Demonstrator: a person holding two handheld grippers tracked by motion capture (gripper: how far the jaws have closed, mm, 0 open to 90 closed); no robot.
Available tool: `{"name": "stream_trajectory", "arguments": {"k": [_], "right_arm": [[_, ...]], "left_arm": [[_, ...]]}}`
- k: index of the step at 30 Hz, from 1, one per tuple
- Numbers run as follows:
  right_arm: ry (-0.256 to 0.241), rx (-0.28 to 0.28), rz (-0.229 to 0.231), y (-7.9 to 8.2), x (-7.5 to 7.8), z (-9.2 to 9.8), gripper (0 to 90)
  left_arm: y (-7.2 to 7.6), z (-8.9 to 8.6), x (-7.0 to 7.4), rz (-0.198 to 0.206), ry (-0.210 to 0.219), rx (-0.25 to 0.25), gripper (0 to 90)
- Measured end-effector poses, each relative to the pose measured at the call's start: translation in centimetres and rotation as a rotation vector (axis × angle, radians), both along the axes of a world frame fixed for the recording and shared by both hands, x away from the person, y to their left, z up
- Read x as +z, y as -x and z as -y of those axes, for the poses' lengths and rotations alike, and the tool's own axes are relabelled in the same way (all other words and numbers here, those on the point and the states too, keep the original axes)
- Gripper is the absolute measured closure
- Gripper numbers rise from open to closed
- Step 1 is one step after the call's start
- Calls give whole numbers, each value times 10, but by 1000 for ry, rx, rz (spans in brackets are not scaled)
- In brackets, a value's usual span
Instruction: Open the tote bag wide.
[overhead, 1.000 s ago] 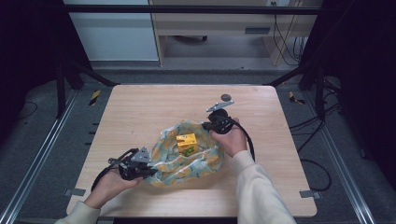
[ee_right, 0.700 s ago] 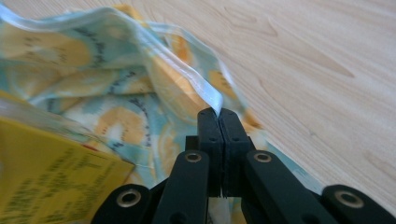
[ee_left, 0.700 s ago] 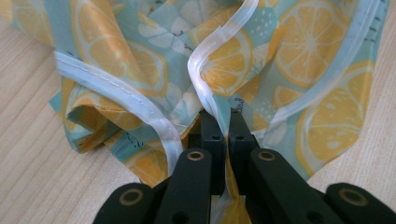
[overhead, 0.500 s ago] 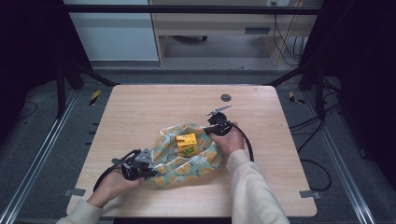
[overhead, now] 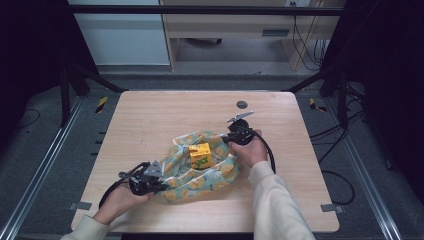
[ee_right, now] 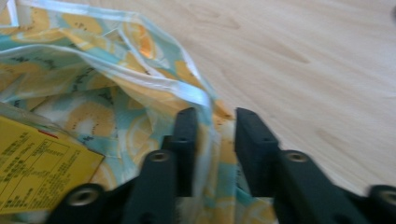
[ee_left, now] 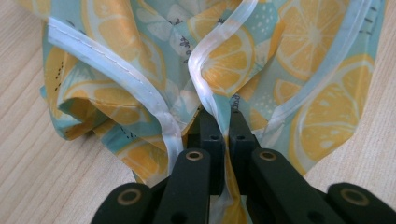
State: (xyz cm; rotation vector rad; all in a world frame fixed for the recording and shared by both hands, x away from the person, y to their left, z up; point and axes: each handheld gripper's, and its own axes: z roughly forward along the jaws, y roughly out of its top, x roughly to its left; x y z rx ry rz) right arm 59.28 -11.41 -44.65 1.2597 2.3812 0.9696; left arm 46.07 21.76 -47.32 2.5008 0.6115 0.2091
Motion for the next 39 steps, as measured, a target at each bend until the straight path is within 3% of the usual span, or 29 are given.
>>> {"name": "stream_trajectory", "arguments": {"k": [6, 12, 19, 23, 25, 31, 34, 39], "right_arm": [[-34, -14, 81, 17, 29, 15, 469], [-17, 7, 127, 40, 54, 19, 345], [-27, 51, 160, 76, 65, 20, 265], [-41, 65, 168, 96, 70, 26, 241], [-40, 77, 170, 105, 71, 29, 241], [-45, 95, 169, 129, 62, 37, 254], [-58, 112, 159, 140, 51, 38, 262], [-78, 127, 123, 149, 27, 36, 274]], "left_arm": [[3, -1, 4, 42, 11, 19, 772], [3, -3, 18, 92, 52, 60, 585], [7, -4, 43, 140, 77, 76, 354], [4, -4, 61, 169, 102, 87, 272], [-2, -3, 70, 188, 114, 109, 267], [-24, 0, 86, 204, 64, 138, 276], [-39, 2, 87, 210, 44, 164, 274], [-60, 9, 78, 186, 33, 173, 273]]}}
